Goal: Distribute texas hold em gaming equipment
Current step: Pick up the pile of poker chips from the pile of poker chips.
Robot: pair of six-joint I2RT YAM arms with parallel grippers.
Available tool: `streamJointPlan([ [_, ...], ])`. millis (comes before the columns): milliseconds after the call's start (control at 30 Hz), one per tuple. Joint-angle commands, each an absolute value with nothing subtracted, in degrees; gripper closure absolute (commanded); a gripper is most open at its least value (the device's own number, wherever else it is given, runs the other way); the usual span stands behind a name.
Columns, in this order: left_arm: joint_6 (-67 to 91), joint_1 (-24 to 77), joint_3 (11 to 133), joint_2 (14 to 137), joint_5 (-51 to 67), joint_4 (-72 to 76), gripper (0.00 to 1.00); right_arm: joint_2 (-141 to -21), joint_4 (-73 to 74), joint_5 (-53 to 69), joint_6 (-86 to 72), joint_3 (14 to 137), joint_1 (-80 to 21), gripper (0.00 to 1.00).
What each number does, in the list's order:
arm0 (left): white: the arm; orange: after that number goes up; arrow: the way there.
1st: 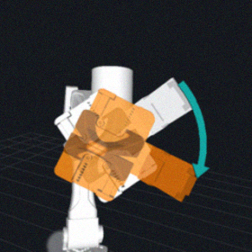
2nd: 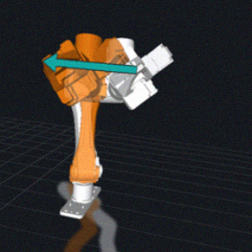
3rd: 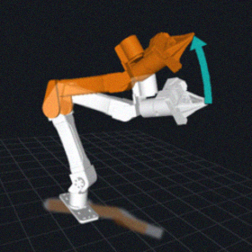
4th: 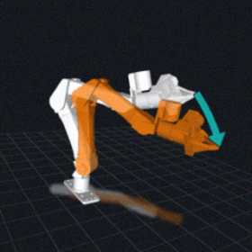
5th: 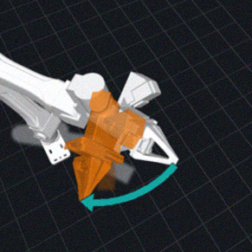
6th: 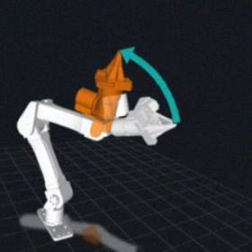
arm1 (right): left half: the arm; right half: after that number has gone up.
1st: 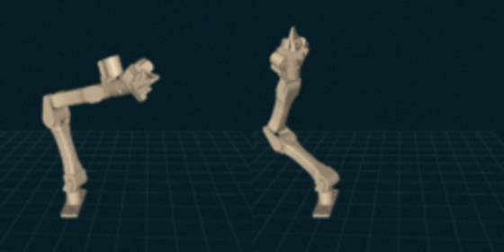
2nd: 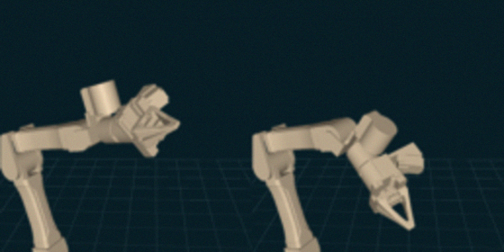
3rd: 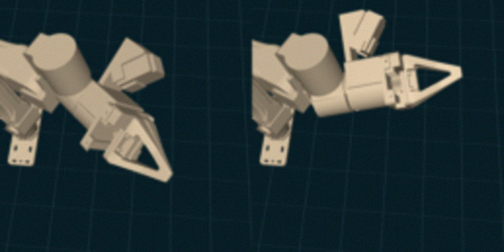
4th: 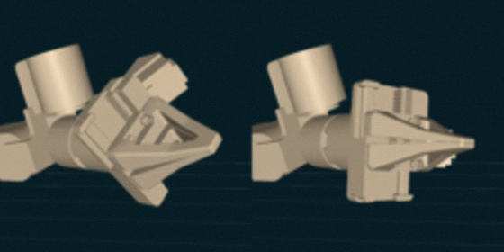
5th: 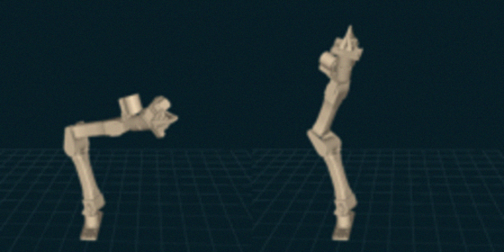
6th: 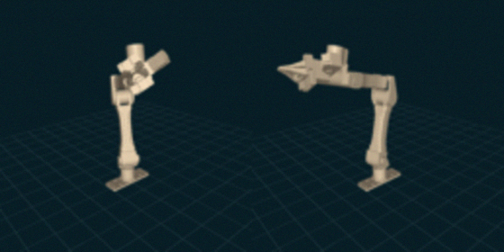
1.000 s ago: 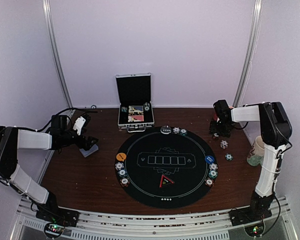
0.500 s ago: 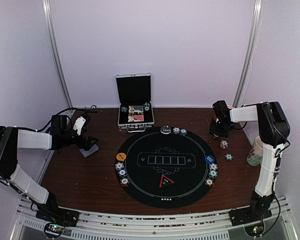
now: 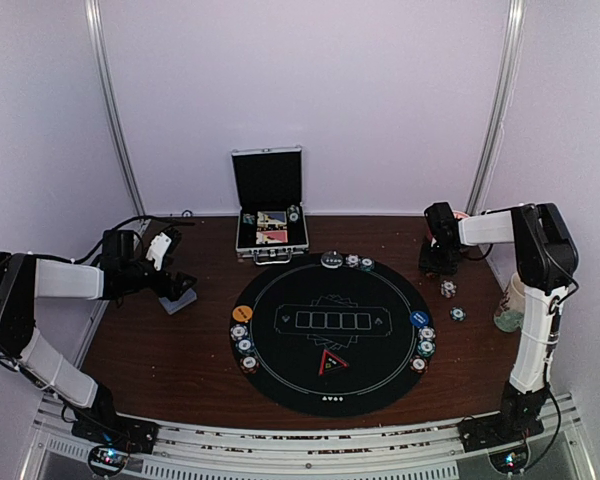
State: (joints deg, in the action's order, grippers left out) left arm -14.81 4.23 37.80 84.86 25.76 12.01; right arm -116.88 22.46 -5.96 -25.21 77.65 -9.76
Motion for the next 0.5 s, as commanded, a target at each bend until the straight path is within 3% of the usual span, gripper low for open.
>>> streamJointPlan([
  [0, -14.61, 4.03, 38.85, 85.12, 26.11, 13.80, 0.02, -117.10, 22.11, -5.72, -25.00, 78.54, -9.75, 0.53],
  [467, -14.57, 4.00, 38.85, 85.14, 26.10, 13.81, 0.02, -115.84, 22.03, -5.88, -25.27, 77.97, -9.84, 0.64],
])
